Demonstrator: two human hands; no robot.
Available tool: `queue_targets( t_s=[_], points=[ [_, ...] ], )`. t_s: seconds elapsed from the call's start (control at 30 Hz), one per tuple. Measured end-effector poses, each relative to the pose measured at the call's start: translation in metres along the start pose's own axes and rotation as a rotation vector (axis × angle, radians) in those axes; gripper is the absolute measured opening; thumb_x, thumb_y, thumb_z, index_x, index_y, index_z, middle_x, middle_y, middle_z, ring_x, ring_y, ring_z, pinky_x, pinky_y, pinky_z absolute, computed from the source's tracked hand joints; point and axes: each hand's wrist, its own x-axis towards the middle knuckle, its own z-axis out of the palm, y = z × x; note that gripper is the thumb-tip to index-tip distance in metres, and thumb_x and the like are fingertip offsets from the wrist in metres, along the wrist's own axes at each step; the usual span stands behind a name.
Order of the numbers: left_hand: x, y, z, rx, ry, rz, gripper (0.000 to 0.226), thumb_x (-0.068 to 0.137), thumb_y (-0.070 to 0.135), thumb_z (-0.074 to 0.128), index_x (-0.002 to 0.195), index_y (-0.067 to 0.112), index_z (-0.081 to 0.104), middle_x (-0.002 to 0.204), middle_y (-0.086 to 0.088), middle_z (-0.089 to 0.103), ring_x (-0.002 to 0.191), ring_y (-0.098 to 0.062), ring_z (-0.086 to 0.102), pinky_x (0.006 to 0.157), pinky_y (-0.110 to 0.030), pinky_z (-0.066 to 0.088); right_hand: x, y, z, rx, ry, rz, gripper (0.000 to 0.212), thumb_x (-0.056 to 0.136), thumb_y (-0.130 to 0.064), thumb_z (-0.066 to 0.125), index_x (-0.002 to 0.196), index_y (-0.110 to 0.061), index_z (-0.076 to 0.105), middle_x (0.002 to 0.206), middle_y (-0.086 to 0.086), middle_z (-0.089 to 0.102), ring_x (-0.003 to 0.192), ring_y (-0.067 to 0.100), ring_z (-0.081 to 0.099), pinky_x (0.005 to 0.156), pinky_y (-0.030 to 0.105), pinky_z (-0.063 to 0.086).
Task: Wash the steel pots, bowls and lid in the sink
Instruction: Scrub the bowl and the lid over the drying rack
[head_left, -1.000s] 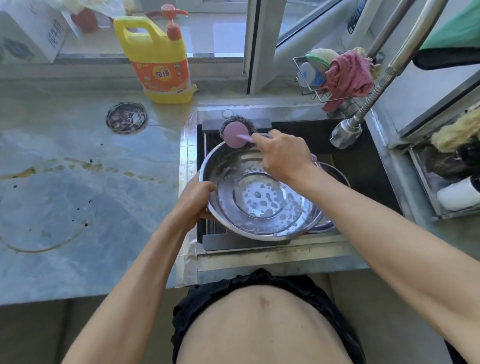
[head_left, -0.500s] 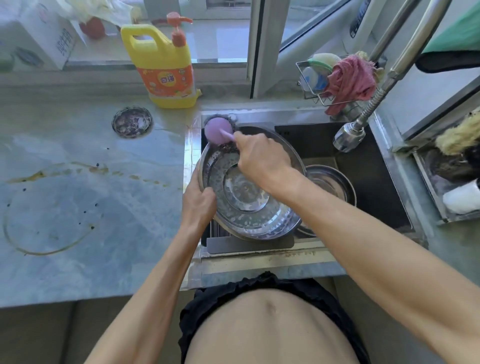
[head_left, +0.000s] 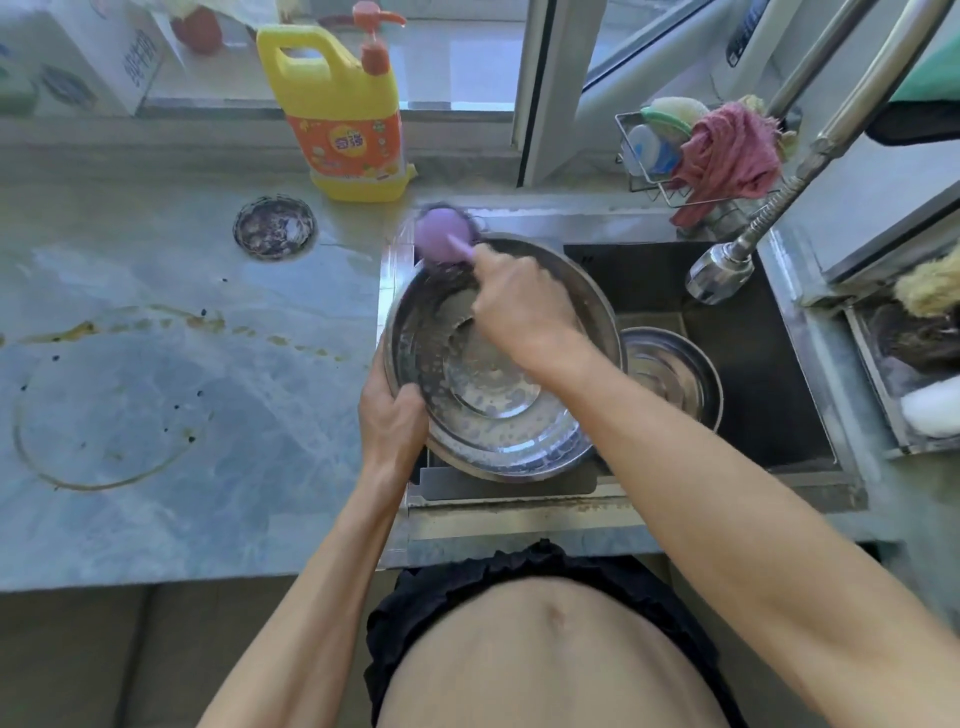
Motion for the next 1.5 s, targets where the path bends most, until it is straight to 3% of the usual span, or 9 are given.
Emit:
queue_targets(
  t_s=[0.1,0.23,0.37,0.53,0.77,0.87,1.07,1.27,1.5],
  points=[
    [-0.004,-0.008,-0.005,0.026,0.033,-0.001,0.074,0.085,-0.005,0.047,0.148,0.034,0.052,0.129,0.014,0.068,0.117,-0.004,0.063,0.105,-0.034,0.053,0.010,0.031,-0.010,0.007,-0.001,0.231,0.050,0.097,-0.009,0.031,0.142,-0.023,0.048,0.117,0.019,0.063,0.105,0.039,0.061,0.083,0.045,0.047],
    [0.002,-0.011,-0.007,0.018,0.047,-0.006,0.072,0.086,0.000,0.049,0.148,0.035,0.051,0.131,0.014,0.068,0.119,-0.005,0.062,0.107,-0.037,0.052,-0.006,0.007,0.011,0.091,0.039,0.000,0.061,0.093,-0.004,0.032,0.147,-0.029,0.042,0.087,0.008,0.064,0.077,0.031,0.063,0.060,0.037,0.041],
    [-0.004,-0.015,-0.011,-0.003,0.076,-0.001,0.076,0.082,-0.004,0.043,0.149,0.031,0.050,0.133,0.007,0.067,0.122,-0.011,0.062,0.107,-0.042,0.052,0.006,0.039,0.006,0.082,0.032,0.217,0.065,0.091,0.000,0.034,0.147,-0.031,0.043,0.111,0.013,0.067,0.094,0.035,0.064,0.068,0.035,0.042],
    [-0.003,-0.014,-0.010,-0.069,0.130,0.018,0.076,0.075,0.005,0.044,0.146,0.030,0.054,0.131,0.006,0.068,0.122,-0.013,0.063,0.106,-0.044,0.052,-0.008,0.048,0.014,0.045,0.037,0.159,0.056,0.096,-0.001,0.032,0.145,-0.025,0.044,0.079,0.005,0.057,0.066,0.026,0.055,0.054,0.033,0.037],
    [-0.005,-0.011,-0.004,-0.061,0.127,0.048,0.080,0.079,-0.004,0.044,0.151,0.030,0.049,0.140,0.007,0.063,0.129,-0.011,0.058,0.111,-0.041,0.049,-0.008,0.049,0.005,0.151,0.065,0.184,0.052,0.098,-0.005,0.037,0.146,-0.026,0.045,0.087,0.004,0.063,0.070,0.024,0.060,0.054,0.034,0.042],
    [0.002,-0.008,-0.005,-0.099,0.164,0.050,0.080,0.077,-0.005,0.043,0.148,0.030,0.051,0.136,0.005,0.066,0.125,-0.013,0.061,0.108,-0.044,0.051,0.008,0.053,-0.007,0.149,0.100,0.203,0.049,0.097,-0.010,0.037,0.142,-0.026,0.049,0.094,0.010,0.065,0.081,0.029,0.063,0.066,0.043,0.051],
    [0.009,0.000,-0.004,-0.158,0.231,0.030,0.084,0.076,-0.005,0.044,0.151,0.035,0.048,0.140,0.011,0.063,0.128,-0.008,0.059,0.112,-0.043,0.048,-0.022,0.072,0.003,0.114,-0.008,0.296,0.044,0.096,-0.006,0.040,0.136,-0.020,0.054,0.105,0.017,0.066,0.088,0.037,0.061,0.066,0.036,0.037],
    [0.017,0.007,-0.003,-0.215,0.295,0.030,0.082,0.079,-0.006,0.042,0.154,0.029,0.046,0.144,0.010,0.059,0.129,-0.004,0.057,0.113,-0.032,0.046,-0.030,0.088,-0.002,0.152,-0.012,0.369,0.041,0.096,-0.005,0.042,0.131,-0.021,0.060,0.088,0.006,0.061,0.063,0.020,0.053,0.052,0.030,0.036],
    [0.032,0.015,0.007,-0.276,0.350,0.013,0.085,0.074,0.001,0.040,0.154,0.030,0.045,0.143,0.011,0.060,0.128,-0.004,0.058,0.113,-0.033,0.046,-0.078,0.090,0.018,0.121,-0.094,0.303,0.029,0.097,-0.012,0.041,0.119,-0.017,0.060,0.097,0.020,0.065,0.089,0.040,0.058,0.064,0.037,0.035]
  ],
)
